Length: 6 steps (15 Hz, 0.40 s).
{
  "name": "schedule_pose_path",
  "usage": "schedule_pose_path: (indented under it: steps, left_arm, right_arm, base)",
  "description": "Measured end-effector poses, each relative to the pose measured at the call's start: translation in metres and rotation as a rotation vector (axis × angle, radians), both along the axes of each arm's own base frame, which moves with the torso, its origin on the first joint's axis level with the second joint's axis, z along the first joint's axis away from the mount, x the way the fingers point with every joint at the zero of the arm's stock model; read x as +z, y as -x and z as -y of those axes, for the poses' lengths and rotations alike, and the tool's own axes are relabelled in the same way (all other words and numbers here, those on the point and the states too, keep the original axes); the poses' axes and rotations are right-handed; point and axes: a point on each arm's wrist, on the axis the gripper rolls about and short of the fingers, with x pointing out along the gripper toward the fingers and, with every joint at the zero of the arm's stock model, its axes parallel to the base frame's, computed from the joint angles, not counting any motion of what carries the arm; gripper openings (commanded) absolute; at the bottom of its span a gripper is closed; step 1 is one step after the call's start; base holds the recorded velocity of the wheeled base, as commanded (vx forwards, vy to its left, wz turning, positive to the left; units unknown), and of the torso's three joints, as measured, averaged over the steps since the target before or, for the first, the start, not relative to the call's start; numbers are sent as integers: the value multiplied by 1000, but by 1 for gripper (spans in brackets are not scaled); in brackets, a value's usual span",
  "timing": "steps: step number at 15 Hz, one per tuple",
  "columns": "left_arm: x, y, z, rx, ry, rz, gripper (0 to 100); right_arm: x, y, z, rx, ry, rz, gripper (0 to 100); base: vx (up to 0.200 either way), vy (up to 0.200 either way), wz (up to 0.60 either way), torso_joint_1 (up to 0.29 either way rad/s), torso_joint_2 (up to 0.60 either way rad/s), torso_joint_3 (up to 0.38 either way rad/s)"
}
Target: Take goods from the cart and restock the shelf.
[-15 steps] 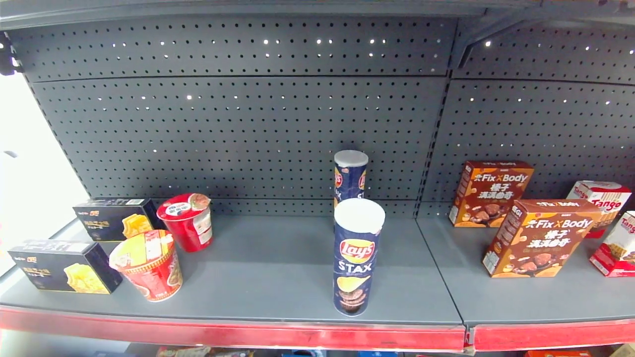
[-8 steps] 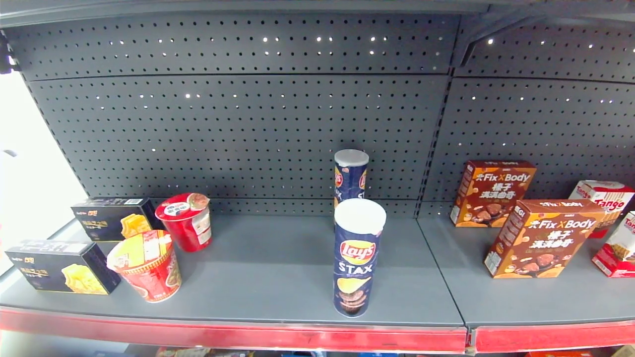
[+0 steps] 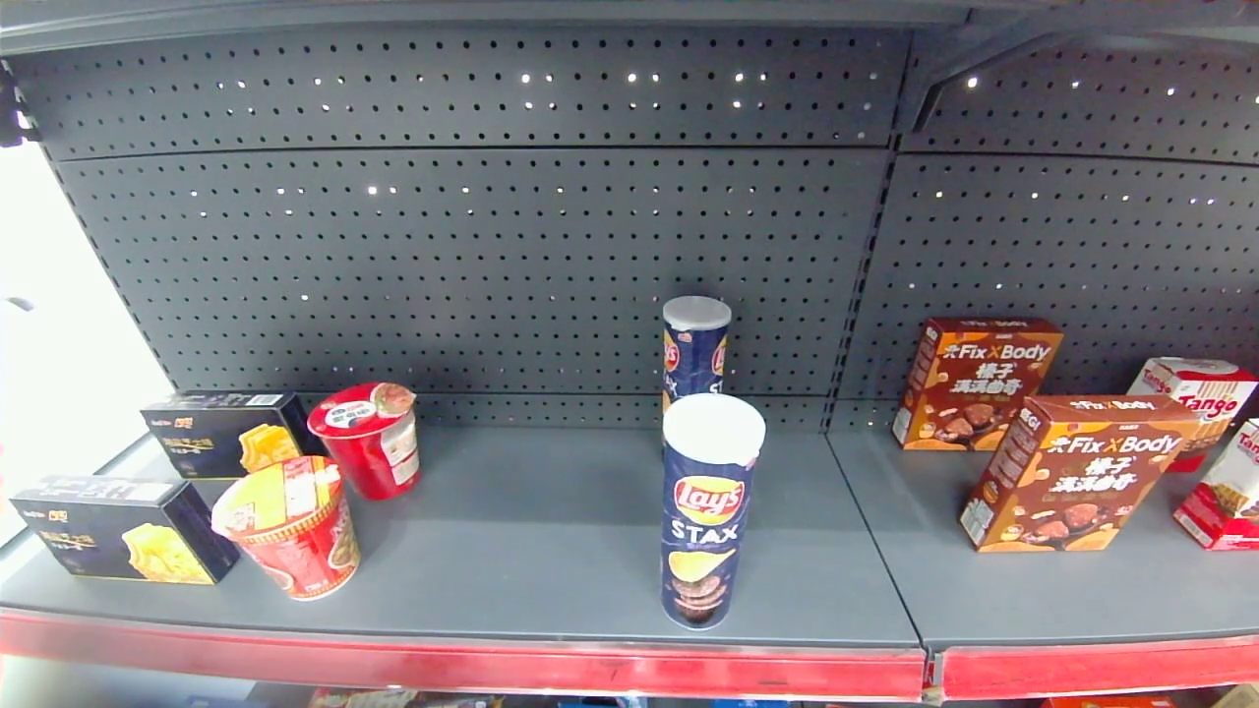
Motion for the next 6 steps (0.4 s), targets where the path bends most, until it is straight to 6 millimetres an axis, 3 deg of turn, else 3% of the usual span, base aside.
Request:
schedule_pose_path:
  steps: [6]
  left_arm:
    - [0, 0, 0, 0, 0, 0, 100]
  right_arm:
    - [0, 0, 0, 1, 0, 0, 100]
  base:
    - [0, 0, 0, 0, 0, 0]
